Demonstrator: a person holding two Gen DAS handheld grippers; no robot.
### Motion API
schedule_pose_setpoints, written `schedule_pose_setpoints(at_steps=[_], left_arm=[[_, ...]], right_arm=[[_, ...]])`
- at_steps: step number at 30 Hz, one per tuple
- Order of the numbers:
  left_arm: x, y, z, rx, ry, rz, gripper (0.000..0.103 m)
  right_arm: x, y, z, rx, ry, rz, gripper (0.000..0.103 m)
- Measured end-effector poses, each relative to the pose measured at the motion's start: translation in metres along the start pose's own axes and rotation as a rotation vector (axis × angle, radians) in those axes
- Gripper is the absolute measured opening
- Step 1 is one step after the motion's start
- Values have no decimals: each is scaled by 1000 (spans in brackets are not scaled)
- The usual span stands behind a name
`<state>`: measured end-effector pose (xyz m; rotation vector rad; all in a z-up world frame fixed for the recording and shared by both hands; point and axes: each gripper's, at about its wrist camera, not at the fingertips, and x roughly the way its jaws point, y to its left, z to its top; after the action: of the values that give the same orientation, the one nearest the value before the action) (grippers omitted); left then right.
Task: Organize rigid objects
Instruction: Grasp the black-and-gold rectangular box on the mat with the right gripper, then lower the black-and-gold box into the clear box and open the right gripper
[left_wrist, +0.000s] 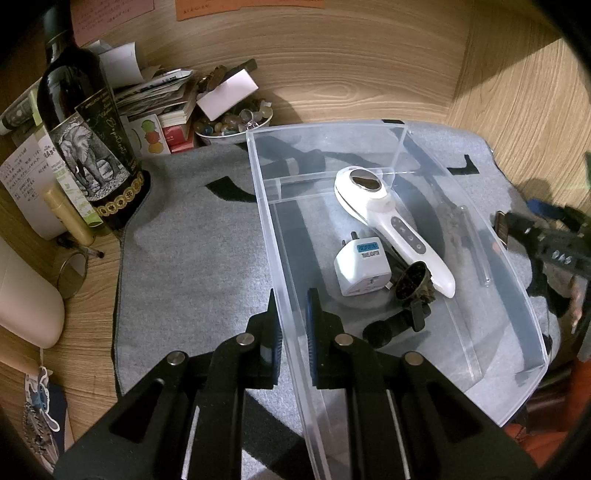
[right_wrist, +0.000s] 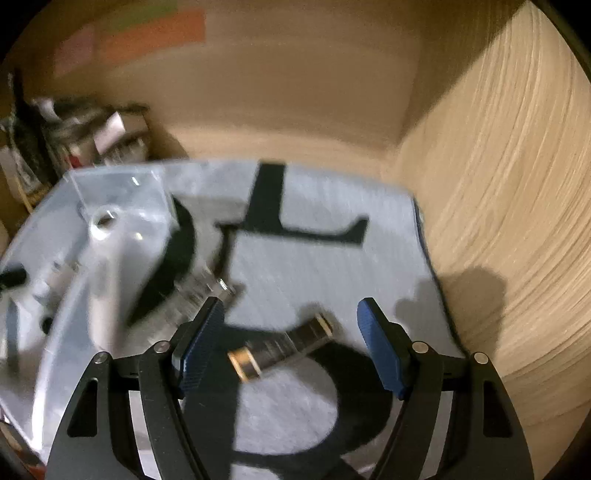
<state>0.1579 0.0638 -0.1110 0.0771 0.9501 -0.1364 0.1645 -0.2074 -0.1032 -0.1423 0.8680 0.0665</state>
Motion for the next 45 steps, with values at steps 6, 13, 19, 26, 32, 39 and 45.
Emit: schedule_pose_setpoints(at_steps=[6,13,19,26,32,39,45], left_arm=[[0,0,0,2,1,3,11],[-1,0,-1,4,1,3,11],[0,-1,-1,6,2,3,11],[0,0,-1,5,2,3,11],[0,0,-1,5,2,3,11],[0,0,-1,5,2,2,11],[0,0,-1,5,1,1,11]], right_arm=[[32,-6,-11,42,116,39,72],[39,-11,-16,76,124,46,57],[32,-15,-20,55,109,22,26],[25,-18,-11,59,73,22,22],[0,-6,4,35,-11,43,22],[-35,21,24,-28,-124,92,22],[-50,52,39,-94,-193,165,22]])
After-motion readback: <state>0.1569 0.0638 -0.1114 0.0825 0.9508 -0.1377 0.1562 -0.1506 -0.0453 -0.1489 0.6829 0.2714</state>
